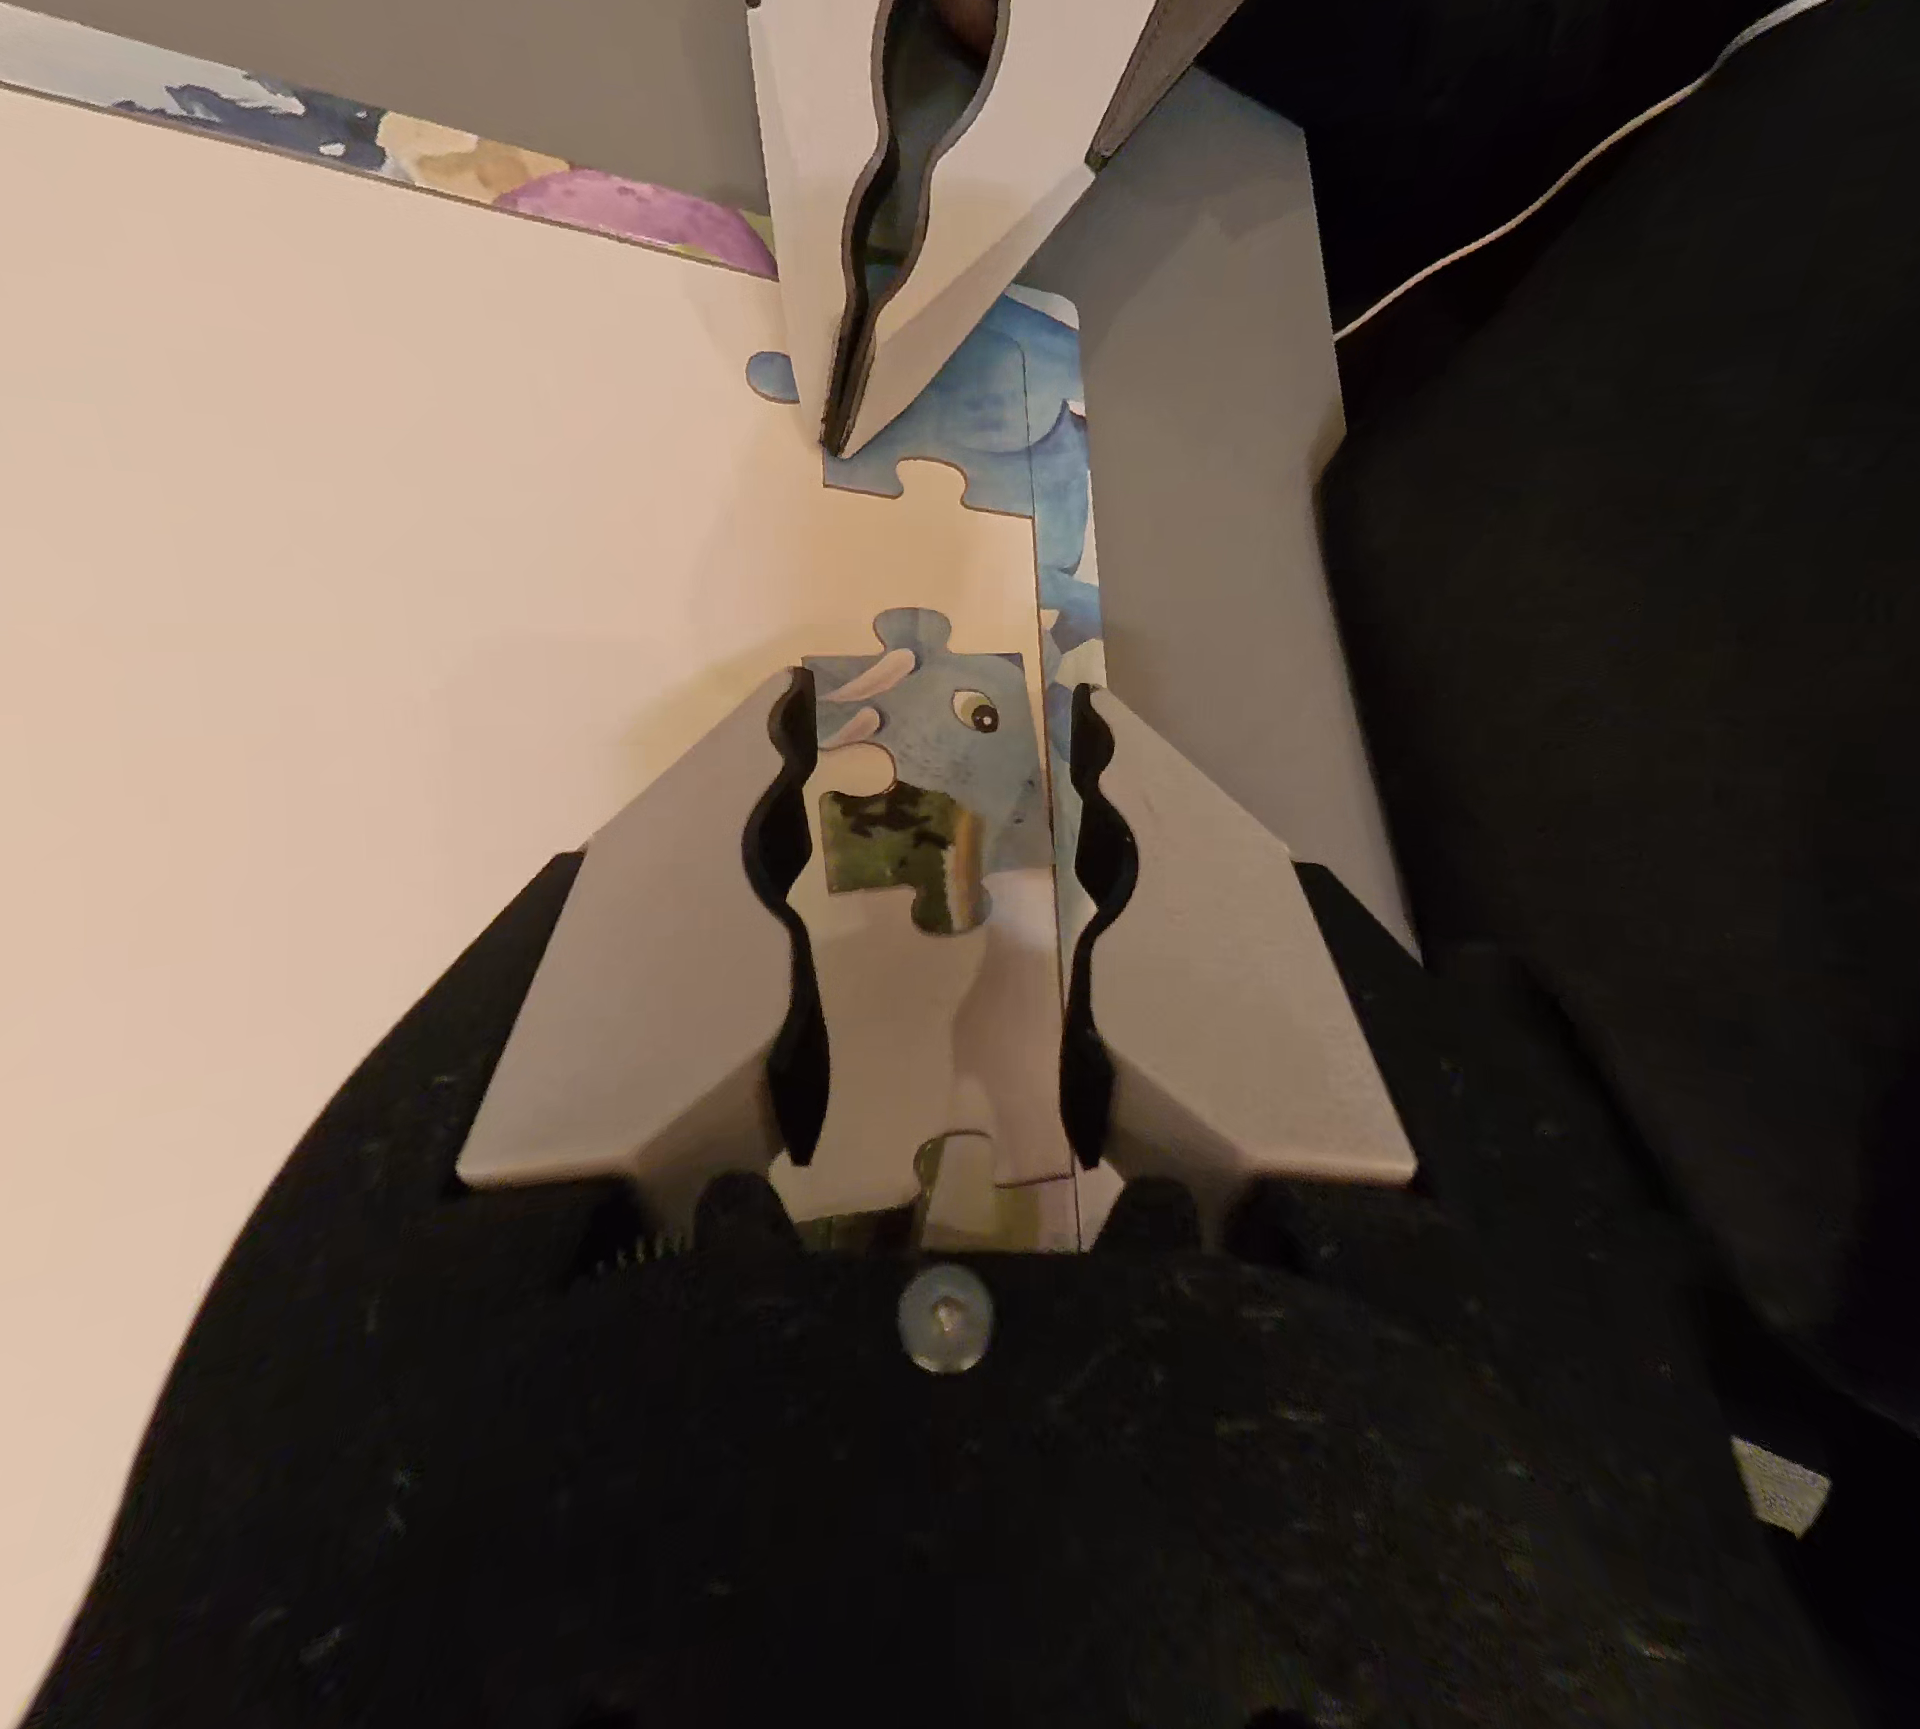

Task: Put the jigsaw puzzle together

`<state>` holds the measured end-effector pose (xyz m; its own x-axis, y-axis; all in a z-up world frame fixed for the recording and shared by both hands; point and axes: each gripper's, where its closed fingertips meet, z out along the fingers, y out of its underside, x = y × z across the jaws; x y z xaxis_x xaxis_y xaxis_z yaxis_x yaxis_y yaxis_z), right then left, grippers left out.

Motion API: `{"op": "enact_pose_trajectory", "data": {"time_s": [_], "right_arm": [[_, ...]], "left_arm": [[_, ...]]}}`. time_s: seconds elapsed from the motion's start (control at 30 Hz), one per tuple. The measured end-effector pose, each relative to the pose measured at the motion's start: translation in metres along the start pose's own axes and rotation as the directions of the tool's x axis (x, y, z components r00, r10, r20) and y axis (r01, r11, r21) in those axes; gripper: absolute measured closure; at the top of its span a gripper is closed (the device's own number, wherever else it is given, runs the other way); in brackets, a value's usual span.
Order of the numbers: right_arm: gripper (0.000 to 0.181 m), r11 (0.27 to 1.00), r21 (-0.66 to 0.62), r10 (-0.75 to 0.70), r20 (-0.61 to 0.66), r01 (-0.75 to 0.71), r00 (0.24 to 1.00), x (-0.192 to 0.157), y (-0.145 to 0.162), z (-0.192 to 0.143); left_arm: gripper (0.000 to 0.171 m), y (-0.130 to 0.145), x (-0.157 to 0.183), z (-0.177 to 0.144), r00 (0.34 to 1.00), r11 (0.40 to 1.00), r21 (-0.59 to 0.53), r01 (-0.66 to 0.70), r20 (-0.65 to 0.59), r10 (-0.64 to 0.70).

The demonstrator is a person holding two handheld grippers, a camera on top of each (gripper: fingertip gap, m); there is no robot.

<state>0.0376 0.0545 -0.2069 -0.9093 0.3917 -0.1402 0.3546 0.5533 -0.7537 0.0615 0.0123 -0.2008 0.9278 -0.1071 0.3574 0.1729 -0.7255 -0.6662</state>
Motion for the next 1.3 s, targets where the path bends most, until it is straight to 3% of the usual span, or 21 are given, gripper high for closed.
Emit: {"op": "enact_pose_trajectory", "data": {"time_s": [0.7, 0.93, 1.07, 1.17, 1.3], "right_arm": [[0.181, 1.000, -0.010, -0.017, -0.006, 0.017, 1.000, -0.001, 0.001, 0.001], [0.181, 0.993, 0.082, -0.082, 0.017, 0.080, 0.997, -0.013, -0.010, -0.008], [0.180, 0.992, 0.093, -0.099, 0.095, 0.090, 0.991, -0.032, -0.018, 0.000], [0.169, 0.990, 0.062, -0.129, 0.115, 0.123, 0.985, -0.043, -0.019, 0.011], [0.161, 0.987, 0.044, -0.160, 0.108, 0.157, 0.981, -0.046, -0.020, 0.019]], "left_arm": [[0.136, 0.006, 0.007, -0.007, 0.998, 0.999, 0.044, -0.007, -0.061, 0.009], [0.137, 0.004, 0.010, -0.039, 0.994, 0.989, 0.144, -0.032, 0.110, 0.016], [0.162, 0.031, 0.038, -0.040, 0.992, 0.996, 0.083, 0.027, 0.123, -0.037], [0.161, 0.043, 0.050, -0.037, 0.984, 0.997, 0.046, 0.060, 0.167, -0.067], [0.159, 0.057, 0.035, -0.033, 0.953, 0.998, 0.002, 0.061, 0.297, -0.059]]}}
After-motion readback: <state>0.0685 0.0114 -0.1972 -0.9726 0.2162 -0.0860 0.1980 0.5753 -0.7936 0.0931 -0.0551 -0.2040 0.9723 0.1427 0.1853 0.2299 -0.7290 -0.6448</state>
